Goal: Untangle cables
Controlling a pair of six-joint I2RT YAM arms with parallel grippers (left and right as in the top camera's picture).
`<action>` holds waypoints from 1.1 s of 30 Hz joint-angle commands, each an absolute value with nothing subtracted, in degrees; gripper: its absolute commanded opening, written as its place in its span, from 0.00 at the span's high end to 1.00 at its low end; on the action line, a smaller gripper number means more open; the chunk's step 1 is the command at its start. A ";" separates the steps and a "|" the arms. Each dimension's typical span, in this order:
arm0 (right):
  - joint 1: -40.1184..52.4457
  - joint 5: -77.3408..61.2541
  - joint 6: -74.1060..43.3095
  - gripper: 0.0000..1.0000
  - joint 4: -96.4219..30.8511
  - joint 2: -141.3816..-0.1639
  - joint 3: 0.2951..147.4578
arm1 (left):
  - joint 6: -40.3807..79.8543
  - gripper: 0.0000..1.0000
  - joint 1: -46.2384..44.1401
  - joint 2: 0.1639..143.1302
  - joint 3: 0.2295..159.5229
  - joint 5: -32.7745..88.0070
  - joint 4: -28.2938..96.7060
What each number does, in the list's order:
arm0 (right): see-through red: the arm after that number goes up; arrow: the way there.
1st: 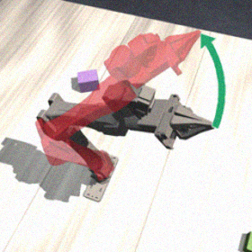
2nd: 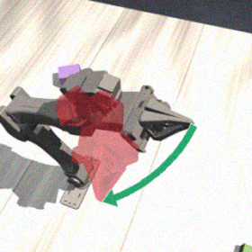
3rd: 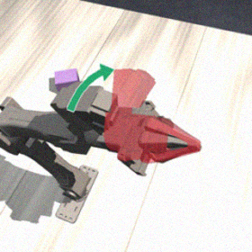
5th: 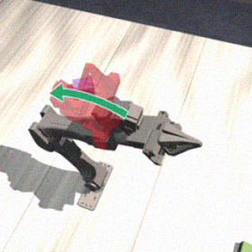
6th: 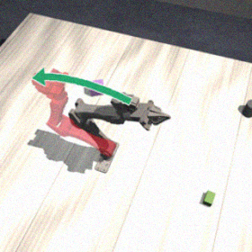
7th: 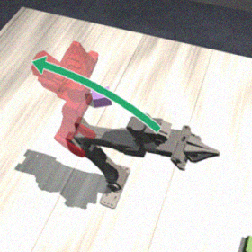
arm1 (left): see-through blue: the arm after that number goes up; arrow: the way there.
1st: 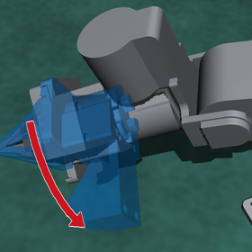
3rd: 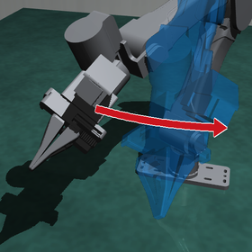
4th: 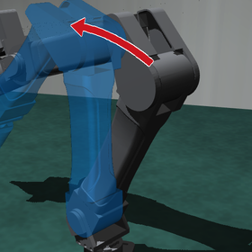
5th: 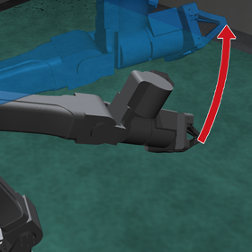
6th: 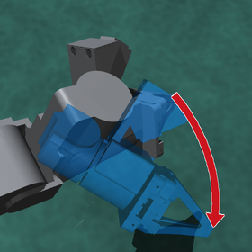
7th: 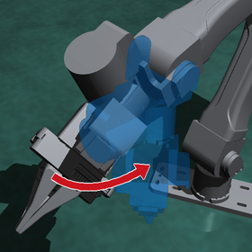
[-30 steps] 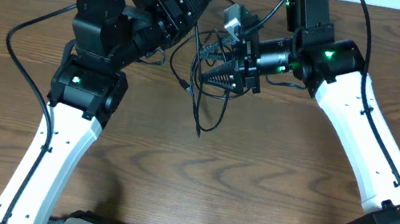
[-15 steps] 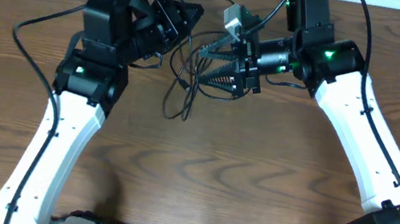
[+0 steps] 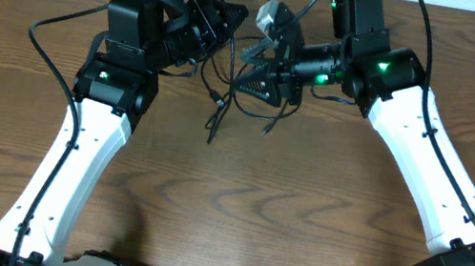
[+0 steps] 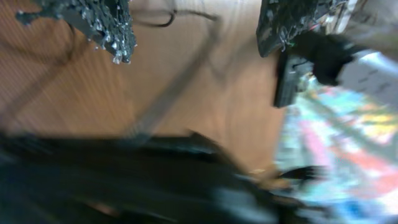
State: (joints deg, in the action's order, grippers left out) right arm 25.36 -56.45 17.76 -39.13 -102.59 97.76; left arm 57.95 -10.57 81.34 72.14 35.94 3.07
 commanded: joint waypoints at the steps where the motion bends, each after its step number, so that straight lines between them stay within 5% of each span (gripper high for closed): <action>1: 25.23 -46.98 9.69 0.40 -39.46 -103.28 97.78 | 52.58 0.92 -10.31 81.23 73.34 36.45 3.79; 8: 26.92 -37.60 3.60 0.39 -40.49 -103.94 97.71 | 41.98 0.92 -10.31 82.30 73.30 25.87 15.57; 18: 27.75 -25.50 3.57 0.35 -50.35 -103.96 97.71 | 44.66 0.92 -14.35 94.94 73.30 32.56 21.80; 20: 28.29 -23.94 3.90 0.35 -50.85 -103.96 97.71 | 44.66 0.76 -15.40 97.86 73.30 32.53 24.05; 23: 28.60 -22.52 3.95 0.33 -51.09 -103.96 97.71 | 44.64 0.37 -16.45 101.06 73.30 32.58 26.35; 25: 28.60 -22.63 3.92 0.32 -51.07 -104.18 97.71 | 44.64 0.23 -16.47 102.21 73.30 32.58 26.37; 33: 30.20 -22.04 4.01 0.31 -51.81 -107.33 97.69 | 44.25 0.19 -10.87 96.73 73.43 32.38 25.17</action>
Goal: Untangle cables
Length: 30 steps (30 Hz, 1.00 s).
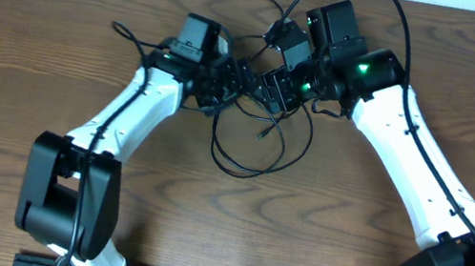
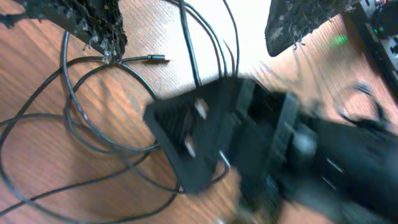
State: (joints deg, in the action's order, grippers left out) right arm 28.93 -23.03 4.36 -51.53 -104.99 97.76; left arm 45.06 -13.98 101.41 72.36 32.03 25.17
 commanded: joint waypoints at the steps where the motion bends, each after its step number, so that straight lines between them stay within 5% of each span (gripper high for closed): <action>1: 30.65 -21.96 4.75 0.31 -51.86 -108.16 97.69 | 43.29 0.19 -9.85 95.35 73.43 32.38 25.32; 17: 37.60 -18.28 8.23 0.26 -51.81 -119.44 97.69 | 36.42 0.19 2.26 89.10 73.36 30.28 31.42; 30: 44.31 -2.33 11.31 0.25 -45.43 -125.75 97.69 | 36.36 0.19 3.20 89.17 73.36 22.06 35.11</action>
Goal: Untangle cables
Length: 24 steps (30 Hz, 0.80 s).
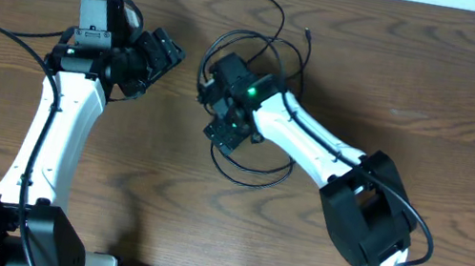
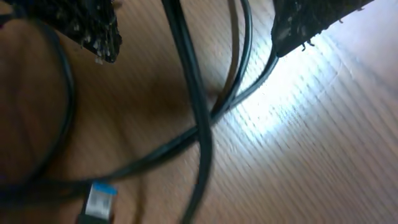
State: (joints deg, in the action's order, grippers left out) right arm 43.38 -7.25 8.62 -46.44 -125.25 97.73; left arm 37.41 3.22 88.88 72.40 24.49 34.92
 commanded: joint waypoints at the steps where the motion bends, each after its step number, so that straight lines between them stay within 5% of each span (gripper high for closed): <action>1: 44.51 -1.65 11.51 0.25 -44.75 -125.84 97.69 | 36.38 0.20 3.20 89.17 73.36 21.74 35.14; 11: 46.76 4.62 13.98 0.26 -39.86 -130.89 97.69 | 36.18 0.20 3.20 89.17 73.34 19.79 35.64; 19: 47.79 9.10 13.85 0.44 -36.71 -132.31 97.69 | 36.18 0.20 3.20 89.23 73.30 19.79 35.57; 24: 46.70 8.80 8.23 0.32 -43.68 -132.31 97.69 | 36.18 0.20 3.20 89.60 73.30 19.81 35.64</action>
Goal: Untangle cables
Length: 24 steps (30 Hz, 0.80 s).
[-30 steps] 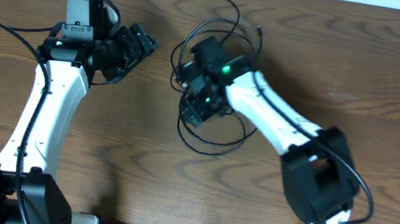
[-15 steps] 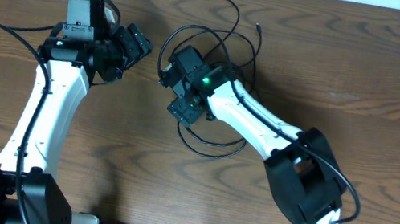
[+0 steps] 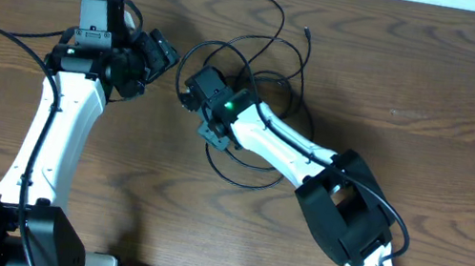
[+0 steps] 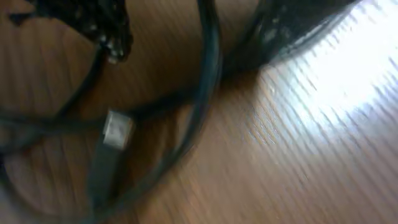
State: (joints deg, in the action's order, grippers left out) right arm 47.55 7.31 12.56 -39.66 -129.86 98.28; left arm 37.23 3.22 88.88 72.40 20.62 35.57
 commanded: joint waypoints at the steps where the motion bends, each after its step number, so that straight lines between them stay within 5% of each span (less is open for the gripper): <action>1: 46.41 8.27 6.85 0.32 -45.84 -132.31 97.69 | 36.18 0.20 3.20 89.60 73.30 19.81 35.64; 3: 45.52 5.39 4.64 0.32 -51.24 -132.29 97.71 | 36.18 0.20 3.20 89.62 73.30 19.81 35.64; 9: 41.10 1.61 -0.71 0.53 -60.97 -132.29 97.71 | 36.18 0.20 3.20 89.62 73.30 19.81 35.77; 14: 37.26 -2.79 3.09 0.57 -61.19 -132.27 97.76 | 36.18 0.20 3.18 89.62 73.30 19.81 35.79; 20: 36.49 -7.92 7.99 0.99 -56.14 -132.27 97.76 | 36.18 0.20 3.14 89.62 73.21 19.81 35.79; 24: 37.21 -8.86 7.97 0.99 -55.07 -131.87 98.10 | 36.18 0.20 3.14 89.65 72.86 19.81 35.79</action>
